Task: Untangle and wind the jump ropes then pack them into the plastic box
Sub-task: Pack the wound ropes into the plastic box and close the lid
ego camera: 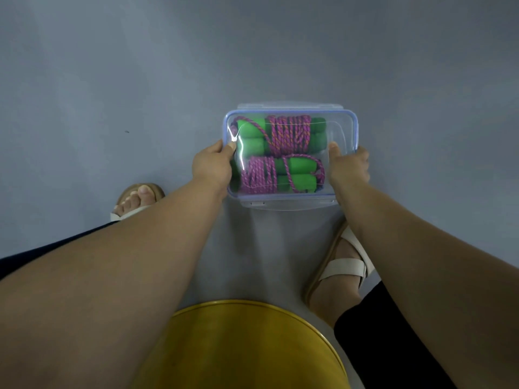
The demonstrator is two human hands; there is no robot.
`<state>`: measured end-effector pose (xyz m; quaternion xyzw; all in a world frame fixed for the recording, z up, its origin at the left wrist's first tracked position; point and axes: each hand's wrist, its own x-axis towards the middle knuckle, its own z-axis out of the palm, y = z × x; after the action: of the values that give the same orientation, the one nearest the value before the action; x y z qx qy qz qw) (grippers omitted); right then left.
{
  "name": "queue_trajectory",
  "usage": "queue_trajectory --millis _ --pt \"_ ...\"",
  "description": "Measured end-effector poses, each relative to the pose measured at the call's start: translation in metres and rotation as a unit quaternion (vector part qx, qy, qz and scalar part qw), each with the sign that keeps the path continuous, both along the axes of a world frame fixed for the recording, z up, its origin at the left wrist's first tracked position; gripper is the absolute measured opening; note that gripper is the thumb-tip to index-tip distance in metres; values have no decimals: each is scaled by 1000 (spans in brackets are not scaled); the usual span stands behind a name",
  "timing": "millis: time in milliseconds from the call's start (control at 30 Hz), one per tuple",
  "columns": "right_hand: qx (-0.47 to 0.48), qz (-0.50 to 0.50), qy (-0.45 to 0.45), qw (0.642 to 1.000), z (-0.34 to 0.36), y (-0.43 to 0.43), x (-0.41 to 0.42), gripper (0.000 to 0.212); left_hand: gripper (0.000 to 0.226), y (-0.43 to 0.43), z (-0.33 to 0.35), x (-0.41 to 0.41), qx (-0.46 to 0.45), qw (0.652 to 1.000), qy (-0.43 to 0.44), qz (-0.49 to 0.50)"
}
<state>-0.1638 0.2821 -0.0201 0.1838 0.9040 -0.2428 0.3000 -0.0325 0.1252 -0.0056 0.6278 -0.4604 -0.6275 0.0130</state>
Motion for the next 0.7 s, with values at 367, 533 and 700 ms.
queue_trajectory --millis 367,533,700 --pt "-20 -4 16 1000 8 8 -3 63 38 -7 8 0 -24 998 -55 -3" --pt "71 52 17 996 12 6 -6 68 36 -6 5 -1 -60 992 -109 -30" --pt "58 64 29 996 8 8 -6 65 30 -16 6 1 52 997 -47 25"
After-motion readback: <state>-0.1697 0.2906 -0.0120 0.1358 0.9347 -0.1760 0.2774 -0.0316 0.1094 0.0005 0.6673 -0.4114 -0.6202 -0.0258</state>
